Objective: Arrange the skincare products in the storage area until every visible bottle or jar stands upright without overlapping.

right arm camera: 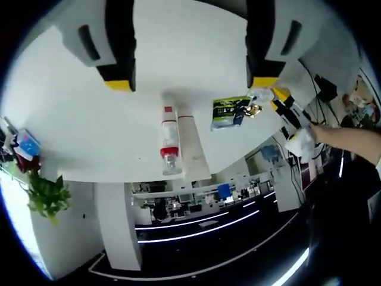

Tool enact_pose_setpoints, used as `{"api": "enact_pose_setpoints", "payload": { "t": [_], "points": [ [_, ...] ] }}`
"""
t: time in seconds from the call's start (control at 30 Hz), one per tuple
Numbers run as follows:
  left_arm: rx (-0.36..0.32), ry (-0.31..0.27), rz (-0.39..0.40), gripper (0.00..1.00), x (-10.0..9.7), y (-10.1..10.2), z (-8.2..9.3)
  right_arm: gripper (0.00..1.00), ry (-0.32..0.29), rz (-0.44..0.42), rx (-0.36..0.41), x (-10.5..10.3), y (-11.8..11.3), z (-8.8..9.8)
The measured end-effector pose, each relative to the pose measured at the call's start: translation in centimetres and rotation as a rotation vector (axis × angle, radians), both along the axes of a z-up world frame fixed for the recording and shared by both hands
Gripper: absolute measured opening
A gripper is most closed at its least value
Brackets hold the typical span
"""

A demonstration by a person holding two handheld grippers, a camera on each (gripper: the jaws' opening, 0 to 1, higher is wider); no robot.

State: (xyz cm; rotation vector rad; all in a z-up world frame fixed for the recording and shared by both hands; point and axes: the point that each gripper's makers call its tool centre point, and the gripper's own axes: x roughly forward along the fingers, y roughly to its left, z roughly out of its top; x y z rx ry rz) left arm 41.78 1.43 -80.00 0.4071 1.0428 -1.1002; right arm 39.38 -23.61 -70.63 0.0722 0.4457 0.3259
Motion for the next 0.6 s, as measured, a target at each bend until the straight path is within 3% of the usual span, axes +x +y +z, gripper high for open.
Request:
{"api": "enact_pose_setpoints", "payload": {
  "t": [0.43,0.6],
  "points": [
    [-0.329,0.088,0.208,0.17,-0.6,-3.5,3.9,0.75,0.0,0.012,0.01,0.0,0.2,0.0],
    [-0.435,0.118,0.244,0.17,-1.1,-4.8,5.3,0.75,0.002,0.016,0.009,0.0,0.3,0.0]
  ]
}}
